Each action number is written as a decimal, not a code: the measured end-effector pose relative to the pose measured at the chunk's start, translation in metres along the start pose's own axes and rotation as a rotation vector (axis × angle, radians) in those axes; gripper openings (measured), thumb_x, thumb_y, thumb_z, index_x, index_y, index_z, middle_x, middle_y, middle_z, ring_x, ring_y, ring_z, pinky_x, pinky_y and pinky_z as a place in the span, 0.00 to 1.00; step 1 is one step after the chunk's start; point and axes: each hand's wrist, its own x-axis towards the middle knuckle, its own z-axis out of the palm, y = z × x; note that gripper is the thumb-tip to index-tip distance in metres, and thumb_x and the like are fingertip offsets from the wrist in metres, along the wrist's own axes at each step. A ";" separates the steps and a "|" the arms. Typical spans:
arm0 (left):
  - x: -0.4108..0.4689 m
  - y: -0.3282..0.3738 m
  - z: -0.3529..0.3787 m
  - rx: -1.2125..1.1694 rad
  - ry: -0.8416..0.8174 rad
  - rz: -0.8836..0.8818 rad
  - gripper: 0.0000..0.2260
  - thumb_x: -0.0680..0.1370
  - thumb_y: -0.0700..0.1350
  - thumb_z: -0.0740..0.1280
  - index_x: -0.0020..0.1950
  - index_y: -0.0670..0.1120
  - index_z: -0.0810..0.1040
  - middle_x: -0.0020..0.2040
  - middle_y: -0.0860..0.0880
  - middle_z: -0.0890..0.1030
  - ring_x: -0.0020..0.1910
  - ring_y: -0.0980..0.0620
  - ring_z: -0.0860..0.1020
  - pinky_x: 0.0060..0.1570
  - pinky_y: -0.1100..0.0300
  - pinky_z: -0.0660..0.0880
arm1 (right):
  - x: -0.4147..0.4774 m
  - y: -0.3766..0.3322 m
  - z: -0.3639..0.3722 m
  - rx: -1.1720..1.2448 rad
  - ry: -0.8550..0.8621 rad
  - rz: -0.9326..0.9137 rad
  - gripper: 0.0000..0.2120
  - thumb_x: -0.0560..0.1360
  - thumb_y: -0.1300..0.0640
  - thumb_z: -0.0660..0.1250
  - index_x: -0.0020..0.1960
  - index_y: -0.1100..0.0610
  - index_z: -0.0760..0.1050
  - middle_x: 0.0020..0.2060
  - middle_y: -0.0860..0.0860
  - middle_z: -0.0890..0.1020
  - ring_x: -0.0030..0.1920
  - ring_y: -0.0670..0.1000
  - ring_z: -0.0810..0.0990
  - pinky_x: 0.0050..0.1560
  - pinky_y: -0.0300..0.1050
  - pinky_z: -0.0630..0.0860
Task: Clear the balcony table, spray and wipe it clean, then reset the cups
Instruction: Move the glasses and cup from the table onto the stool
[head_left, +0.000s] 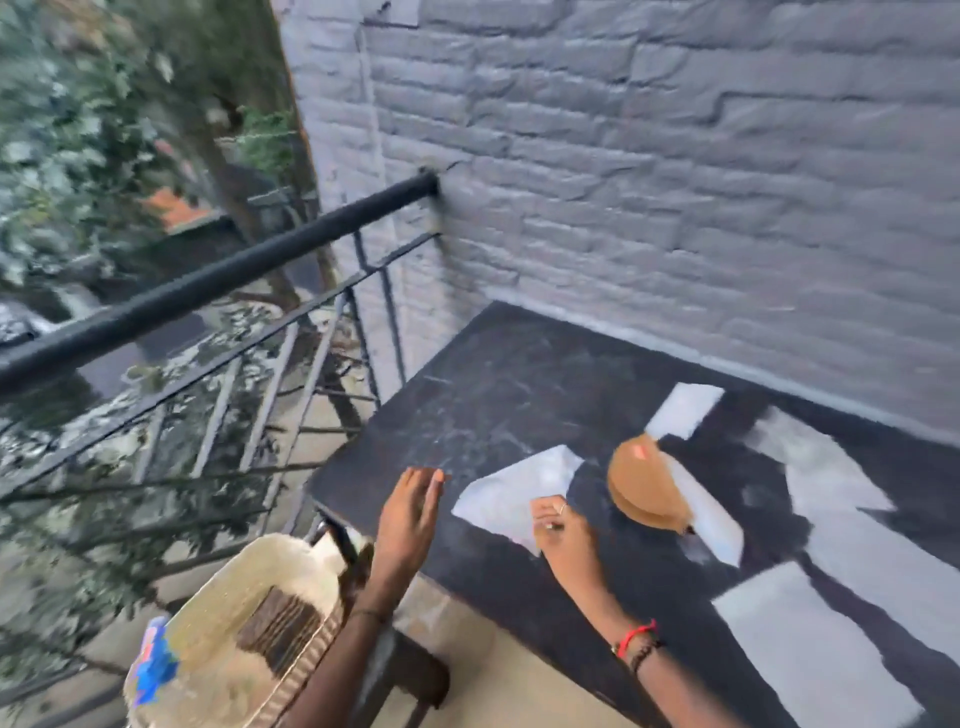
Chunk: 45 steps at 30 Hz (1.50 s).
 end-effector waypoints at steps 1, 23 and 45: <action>0.003 0.008 0.013 -0.007 -0.034 0.010 0.18 0.81 0.55 0.58 0.47 0.43 0.79 0.43 0.49 0.78 0.45 0.53 0.75 0.49 0.61 0.70 | 0.003 0.006 -0.015 0.004 0.028 0.011 0.11 0.70 0.76 0.62 0.47 0.66 0.78 0.43 0.54 0.81 0.41 0.31 0.77 0.45 0.26 0.72; 0.057 0.193 0.318 -0.004 -0.616 0.098 0.07 0.79 0.37 0.63 0.52 0.39 0.81 0.50 0.44 0.80 0.52 0.45 0.79 0.53 0.63 0.72 | 0.093 0.132 -0.305 -0.144 0.430 0.267 0.08 0.69 0.70 0.66 0.48 0.65 0.77 0.45 0.58 0.82 0.48 0.58 0.81 0.49 0.38 0.73; 0.127 0.215 0.487 -0.052 -0.675 -0.188 0.10 0.80 0.40 0.64 0.56 0.37 0.80 0.53 0.41 0.82 0.48 0.50 0.77 0.38 0.77 0.67 | 0.246 0.214 -0.337 -0.792 -0.069 0.165 0.43 0.66 0.51 0.75 0.73 0.61 0.56 0.64 0.56 0.71 0.66 0.56 0.68 0.66 0.44 0.64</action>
